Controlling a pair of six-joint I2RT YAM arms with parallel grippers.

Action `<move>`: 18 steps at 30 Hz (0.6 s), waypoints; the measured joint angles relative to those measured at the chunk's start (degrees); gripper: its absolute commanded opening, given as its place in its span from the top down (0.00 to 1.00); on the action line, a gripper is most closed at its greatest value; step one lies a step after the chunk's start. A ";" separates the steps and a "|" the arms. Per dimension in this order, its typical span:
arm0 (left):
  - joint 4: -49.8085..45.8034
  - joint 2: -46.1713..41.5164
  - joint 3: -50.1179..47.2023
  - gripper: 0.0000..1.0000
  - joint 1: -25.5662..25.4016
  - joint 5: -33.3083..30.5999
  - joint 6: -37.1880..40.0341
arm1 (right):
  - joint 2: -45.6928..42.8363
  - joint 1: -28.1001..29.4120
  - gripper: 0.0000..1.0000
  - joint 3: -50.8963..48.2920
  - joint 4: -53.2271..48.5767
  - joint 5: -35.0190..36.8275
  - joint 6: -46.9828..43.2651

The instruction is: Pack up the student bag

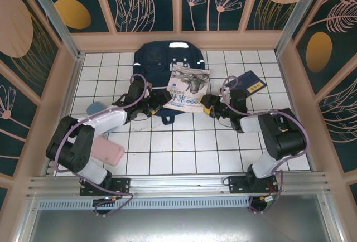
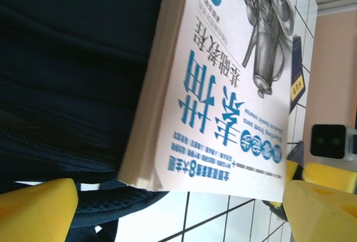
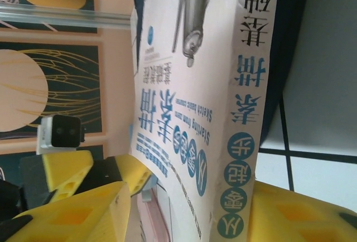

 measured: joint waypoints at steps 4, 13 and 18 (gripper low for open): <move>1.01 0.00 -0.50 0.08 -0.15 0.20 -0.83 | 1.84 1.03 0.49 0.17 -0.02 -0.11 0.50; 3.58 2.49 -0.87 0.08 -0.15 0.20 -1.27 | 4.35 3.56 0.61 0.66 2.58 0.11 3.85; 3.65 2.58 -0.85 0.06 -0.15 0.20 -1.27 | 4.17 3.41 0.83 0.63 4.50 0.00 6.21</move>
